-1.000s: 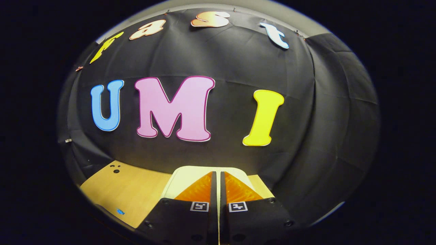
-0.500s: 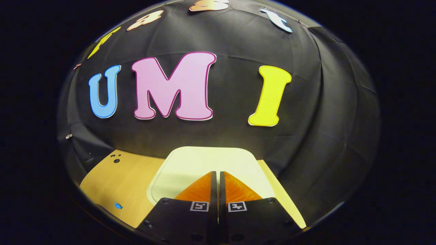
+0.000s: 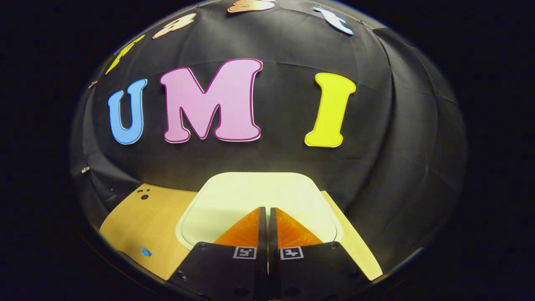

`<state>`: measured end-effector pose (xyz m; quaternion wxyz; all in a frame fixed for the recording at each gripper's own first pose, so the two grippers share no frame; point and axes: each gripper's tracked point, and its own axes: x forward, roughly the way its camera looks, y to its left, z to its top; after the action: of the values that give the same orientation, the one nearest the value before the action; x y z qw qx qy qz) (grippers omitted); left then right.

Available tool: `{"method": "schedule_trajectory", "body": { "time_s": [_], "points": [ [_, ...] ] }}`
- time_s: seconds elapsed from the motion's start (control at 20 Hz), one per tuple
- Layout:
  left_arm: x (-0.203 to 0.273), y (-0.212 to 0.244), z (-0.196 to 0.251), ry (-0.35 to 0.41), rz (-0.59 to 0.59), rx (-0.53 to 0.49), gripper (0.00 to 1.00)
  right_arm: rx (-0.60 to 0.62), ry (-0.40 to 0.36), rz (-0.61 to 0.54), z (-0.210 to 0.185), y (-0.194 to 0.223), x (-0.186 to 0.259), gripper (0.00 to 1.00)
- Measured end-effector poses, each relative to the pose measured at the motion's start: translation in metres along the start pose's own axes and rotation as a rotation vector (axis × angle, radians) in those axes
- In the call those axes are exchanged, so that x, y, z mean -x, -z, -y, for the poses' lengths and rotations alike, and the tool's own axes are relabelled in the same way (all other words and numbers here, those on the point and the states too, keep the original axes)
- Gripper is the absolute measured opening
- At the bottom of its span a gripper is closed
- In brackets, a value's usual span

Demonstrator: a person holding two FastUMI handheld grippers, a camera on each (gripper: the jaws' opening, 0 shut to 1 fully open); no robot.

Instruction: Press the lid of the desktop garbage bin to open it, pick up the crumpled paper on the desktop and throw it into the bin, then pick up the pop can on the desktop and drop it into the bin, and finally close the garbage bin lid.

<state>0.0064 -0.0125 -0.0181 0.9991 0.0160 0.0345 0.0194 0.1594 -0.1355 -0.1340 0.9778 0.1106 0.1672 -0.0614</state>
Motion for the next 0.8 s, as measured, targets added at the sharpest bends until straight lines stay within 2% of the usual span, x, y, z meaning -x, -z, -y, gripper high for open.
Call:
{"method": "schedule_trajectory", "body": {
  "time_s": [0.2,0.25,0.3,0.4,0.45,0.5,0.55,0.6,0.65,0.7,0.8],
  "points": [
    [0.001,-0.001,-0.001,-0.001,0.002,-0.006,0.96,-0.053,-0.025,0.006,-0.001,-0.007,0.003,0.05],
    [0.002,0.000,-0.002,-0.003,0.005,-0.006,0.95,-0.048,-0.027,0.024,-0.002,-0.014,0.009,0.10],
    [0.003,-0.001,-0.003,-0.005,0.005,-0.006,0.95,-0.040,-0.033,0.045,-0.004,-0.019,0.011,0.05],
    [0.003,-0.001,-0.003,-0.007,0.004,-0.005,0.95,-0.021,-0.045,0.091,-0.008,-0.034,0.020,0.05],
    [0.003,0.001,-0.003,-0.007,0.003,-0.005,0.95,-0.011,-0.049,0.113,-0.010,-0.042,0.024,0.05],
    [0.003,0.000,-0.003,-0.007,0.002,-0.005,0.96,-0.003,-0.052,0.137,-0.011,-0.052,0.029,0.10],
    [0.004,0.000,-0.003,-0.005,0.004,-0.004,0.95,0.003,-0.054,0.163,-0.013,-0.061,0.034,0.05],
    [0.004,-0.001,-0.002,-0.002,0.006,-0.005,0.95,0.005,-0.057,0.190,-0.014,-0.072,0.039,0.05],
    [0.004,0.000,0.000,0.001,0.006,-0.006,0.95,0.006,-0.060,0.217,-0.016,-0.082,0.046,0.10],
    [0.004,0.000,0.000,0.003,0.006,-0.007,0.95,0.005,-0.061,0.242,-0.017,-0.092,0.050,0.05],
    [0.004,0.000,0.002,0.008,0.006,-0.005,0.95,0.002,-0.054,0.286,-0.016,-0.110,0.059,0.05]
  ]
}}
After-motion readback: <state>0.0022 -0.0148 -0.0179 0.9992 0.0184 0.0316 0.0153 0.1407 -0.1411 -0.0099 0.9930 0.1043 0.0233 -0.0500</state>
